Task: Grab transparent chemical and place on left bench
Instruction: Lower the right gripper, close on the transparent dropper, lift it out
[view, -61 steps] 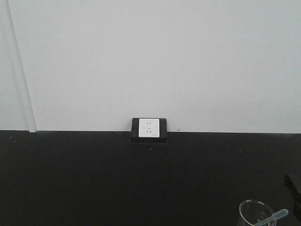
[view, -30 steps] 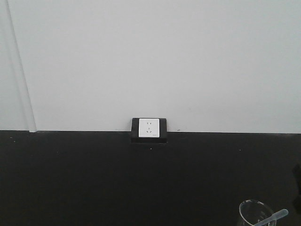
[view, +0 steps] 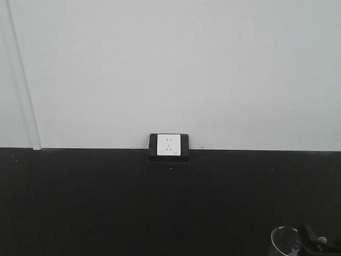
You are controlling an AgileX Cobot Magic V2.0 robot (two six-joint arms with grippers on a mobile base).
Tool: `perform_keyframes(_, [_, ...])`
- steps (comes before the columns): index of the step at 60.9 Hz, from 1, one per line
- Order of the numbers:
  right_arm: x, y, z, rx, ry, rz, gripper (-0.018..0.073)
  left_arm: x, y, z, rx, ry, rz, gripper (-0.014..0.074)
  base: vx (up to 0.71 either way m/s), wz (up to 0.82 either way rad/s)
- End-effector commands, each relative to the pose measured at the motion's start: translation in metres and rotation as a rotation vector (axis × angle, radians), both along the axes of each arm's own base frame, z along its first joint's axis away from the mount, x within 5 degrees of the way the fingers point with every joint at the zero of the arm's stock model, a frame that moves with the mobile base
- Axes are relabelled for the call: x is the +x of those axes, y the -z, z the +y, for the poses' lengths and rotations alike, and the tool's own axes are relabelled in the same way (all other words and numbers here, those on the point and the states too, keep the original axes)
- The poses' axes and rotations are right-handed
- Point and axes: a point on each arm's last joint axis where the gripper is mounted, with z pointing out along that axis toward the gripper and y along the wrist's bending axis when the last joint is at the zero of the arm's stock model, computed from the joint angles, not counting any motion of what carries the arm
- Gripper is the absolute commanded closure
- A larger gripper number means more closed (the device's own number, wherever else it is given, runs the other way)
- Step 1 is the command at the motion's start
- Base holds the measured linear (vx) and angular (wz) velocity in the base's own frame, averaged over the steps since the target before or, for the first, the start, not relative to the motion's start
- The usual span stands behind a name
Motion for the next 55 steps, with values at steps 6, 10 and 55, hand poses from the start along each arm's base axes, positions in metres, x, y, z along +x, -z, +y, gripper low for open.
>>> perform_keyframes(6, [0.0124, -0.0237, 0.0044, -0.008, -0.057, -0.246, -0.0004, -0.0015, -0.0027, 0.0002, -0.014, 0.001, -0.081, 0.06, 0.0, 0.0])
perform_keyframes(10, [0.0125, -0.0231, 0.0045, 0.0, -0.058, -0.244, 0.001, -0.0015, -0.0027, 0.0002, -0.014, 0.001, -0.081, 0.06, 0.0, 0.0])
perform_keyframes(55, [0.0117, -0.0252, 0.0086, 0.05, -0.102, -0.249, 0.0566, -0.0015, -0.0027, 0.0002, -0.014, 0.001, -0.081, 0.06, 0.0, 0.0])
